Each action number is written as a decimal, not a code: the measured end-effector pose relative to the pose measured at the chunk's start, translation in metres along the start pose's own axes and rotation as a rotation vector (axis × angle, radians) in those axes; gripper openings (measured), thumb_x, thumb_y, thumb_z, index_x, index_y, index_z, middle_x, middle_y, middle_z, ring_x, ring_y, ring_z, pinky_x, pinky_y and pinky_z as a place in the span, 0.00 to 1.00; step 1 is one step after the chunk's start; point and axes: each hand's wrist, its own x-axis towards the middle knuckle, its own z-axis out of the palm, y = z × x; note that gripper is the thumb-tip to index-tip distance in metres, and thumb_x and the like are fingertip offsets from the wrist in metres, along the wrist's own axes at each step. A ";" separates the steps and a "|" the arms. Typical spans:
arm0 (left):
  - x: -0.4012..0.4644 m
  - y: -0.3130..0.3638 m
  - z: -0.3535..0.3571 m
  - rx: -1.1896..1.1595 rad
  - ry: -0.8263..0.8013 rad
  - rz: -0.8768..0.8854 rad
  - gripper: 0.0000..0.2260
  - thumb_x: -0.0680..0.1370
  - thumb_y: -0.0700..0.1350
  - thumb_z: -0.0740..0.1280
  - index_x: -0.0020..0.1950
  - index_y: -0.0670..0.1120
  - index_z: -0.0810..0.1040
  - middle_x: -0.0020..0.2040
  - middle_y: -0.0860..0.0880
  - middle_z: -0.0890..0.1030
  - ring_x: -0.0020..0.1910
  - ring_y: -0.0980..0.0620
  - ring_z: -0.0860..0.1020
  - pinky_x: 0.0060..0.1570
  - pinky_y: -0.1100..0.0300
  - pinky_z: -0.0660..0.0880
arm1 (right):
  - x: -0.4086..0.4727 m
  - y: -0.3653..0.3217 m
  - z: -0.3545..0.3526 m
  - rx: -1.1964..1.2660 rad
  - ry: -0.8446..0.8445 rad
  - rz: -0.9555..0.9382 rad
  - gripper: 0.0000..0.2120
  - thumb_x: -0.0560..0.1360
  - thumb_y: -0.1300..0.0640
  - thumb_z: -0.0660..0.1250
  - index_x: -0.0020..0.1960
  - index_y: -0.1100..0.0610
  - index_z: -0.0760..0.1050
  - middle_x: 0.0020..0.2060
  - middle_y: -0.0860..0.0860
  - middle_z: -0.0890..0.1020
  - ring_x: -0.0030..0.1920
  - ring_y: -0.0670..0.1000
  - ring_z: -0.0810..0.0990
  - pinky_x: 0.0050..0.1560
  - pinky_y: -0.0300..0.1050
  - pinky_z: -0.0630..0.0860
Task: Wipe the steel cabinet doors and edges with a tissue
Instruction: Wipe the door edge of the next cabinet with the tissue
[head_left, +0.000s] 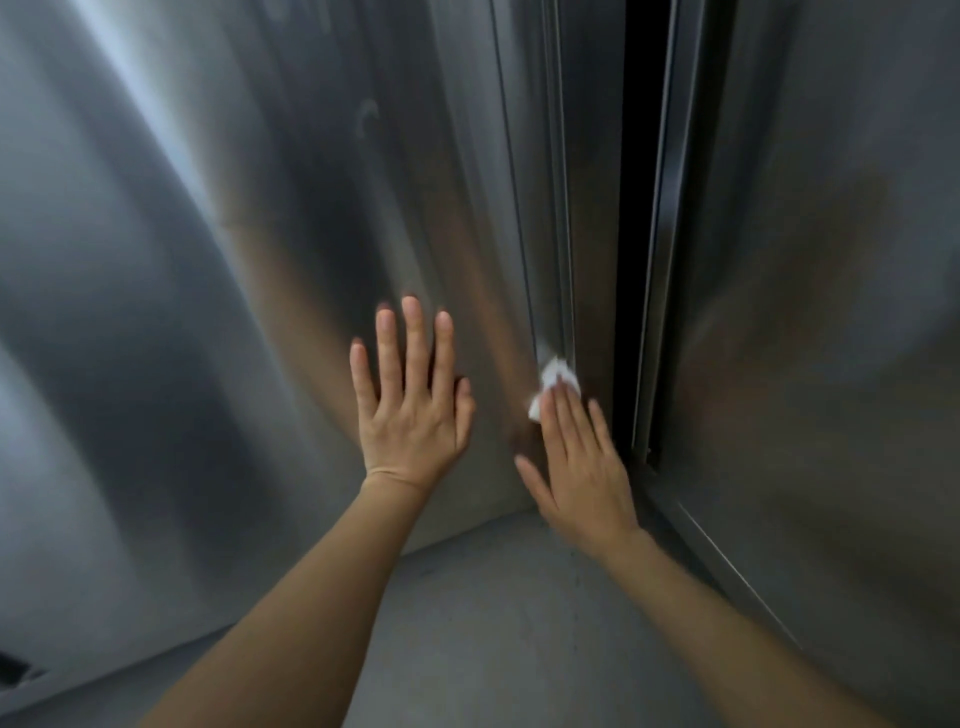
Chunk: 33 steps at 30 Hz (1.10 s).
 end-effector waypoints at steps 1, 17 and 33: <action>0.000 0.000 0.000 0.003 0.000 0.002 0.31 0.82 0.52 0.52 0.81 0.42 0.46 0.81 0.40 0.40 0.80 0.41 0.40 0.77 0.43 0.40 | -0.019 0.002 0.007 -0.016 -0.038 0.000 0.33 0.85 0.42 0.47 0.79 0.64 0.47 0.78 0.60 0.55 0.77 0.58 0.60 0.79 0.53 0.51; -0.001 0.000 0.001 0.036 0.014 0.011 0.30 0.82 0.51 0.52 0.81 0.42 0.47 0.77 0.37 0.55 0.79 0.39 0.45 0.77 0.44 0.38 | -0.023 -0.005 0.017 0.027 0.000 0.051 0.34 0.84 0.42 0.48 0.80 0.63 0.43 0.78 0.60 0.55 0.79 0.56 0.55 0.79 0.53 0.48; 0.000 0.003 0.000 0.019 0.016 -0.006 0.29 0.82 0.51 0.52 0.80 0.42 0.48 0.77 0.38 0.54 0.76 0.38 0.48 0.76 0.43 0.42 | -0.090 0.000 0.058 -0.007 -0.093 0.042 0.36 0.84 0.39 0.47 0.80 0.63 0.44 0.77 0.60 0.55 0.79 0.57 0.55 0.78 0.56 0.51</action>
